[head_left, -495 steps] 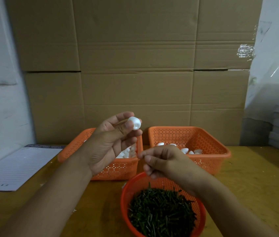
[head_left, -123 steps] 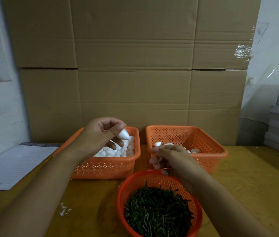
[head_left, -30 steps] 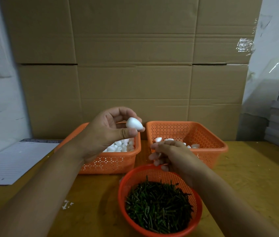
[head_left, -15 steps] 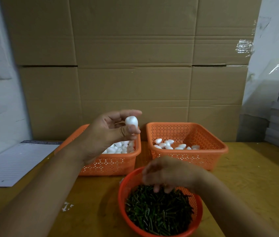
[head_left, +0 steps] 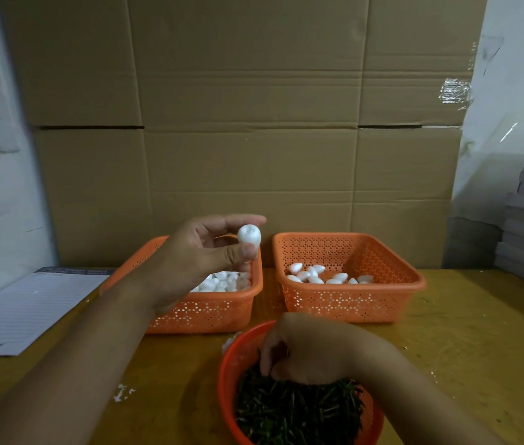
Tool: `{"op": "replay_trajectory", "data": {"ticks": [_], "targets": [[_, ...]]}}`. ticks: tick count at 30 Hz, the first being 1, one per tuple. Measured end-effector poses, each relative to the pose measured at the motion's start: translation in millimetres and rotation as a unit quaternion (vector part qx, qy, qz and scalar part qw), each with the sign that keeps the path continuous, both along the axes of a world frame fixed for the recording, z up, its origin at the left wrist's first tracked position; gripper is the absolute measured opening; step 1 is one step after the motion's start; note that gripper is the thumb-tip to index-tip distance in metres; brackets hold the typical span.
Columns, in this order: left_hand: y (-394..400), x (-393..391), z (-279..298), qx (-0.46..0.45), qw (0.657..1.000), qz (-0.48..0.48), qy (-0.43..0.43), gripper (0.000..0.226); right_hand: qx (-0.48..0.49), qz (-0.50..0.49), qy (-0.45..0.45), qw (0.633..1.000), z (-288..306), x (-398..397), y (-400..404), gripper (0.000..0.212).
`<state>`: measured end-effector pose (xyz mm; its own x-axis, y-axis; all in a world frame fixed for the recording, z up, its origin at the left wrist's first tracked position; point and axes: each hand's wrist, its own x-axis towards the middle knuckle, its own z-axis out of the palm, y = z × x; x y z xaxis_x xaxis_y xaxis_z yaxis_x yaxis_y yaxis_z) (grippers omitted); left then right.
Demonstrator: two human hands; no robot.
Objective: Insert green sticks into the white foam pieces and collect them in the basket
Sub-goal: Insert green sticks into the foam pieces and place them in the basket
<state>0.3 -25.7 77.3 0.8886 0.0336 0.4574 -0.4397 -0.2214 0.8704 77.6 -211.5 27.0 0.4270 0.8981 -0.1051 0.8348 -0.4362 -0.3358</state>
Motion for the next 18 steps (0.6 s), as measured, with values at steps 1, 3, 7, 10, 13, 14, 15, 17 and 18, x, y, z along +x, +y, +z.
{"op": "replay_trajectory", "data": {"ticks": [1,3,7,10,13,14,15,17,18], "targets": [[0,0,0,0.0,1.0,0.001,-0.002,0.036,0.018,-0.006,-0.005,1.0,0,1,-1,0.021],[0,0,0,0.0,1.0,0.006,-0.005,0.034,0.057,-0.016,-0.008,0.998,1,3,0,0.017],[0,0,0,0.0,1.0,0.005,-0.005,0.034,0.081,-0.039,0.002,0.996,0,4,2,0.018],[1,1,0,0.003,1.0,0.009,-0.007,0.033,0.056,-0.039,0.009,0.998,1,3,0,0.014],[1,1,0,0.001,1.0,0.004,-0.006,0.035,0.052,-0.038,0.022,0.998,4,2,-1,0.015],[1,1,0,0.003,1.0,0.005,-0.007,0.035,0.055,-0.04,0.025,0.997,5,3,-2,0.015],[1,1,0,0.011,1.0,0.009,-0.009,0.036,0.06,-0.043,0.03,0.997,6,3,-2,0.015],[1,0,0,0.028,0.999,0.018,-0.013,0.035,0.079,-0.056,0.081,0.992,9,3,-3,0.016],[1,0,0,0.031,0.999,0.02,-0.014,0.034,0.097,-0.065,0.138,0.983,11,3,-4,0.019]]}}
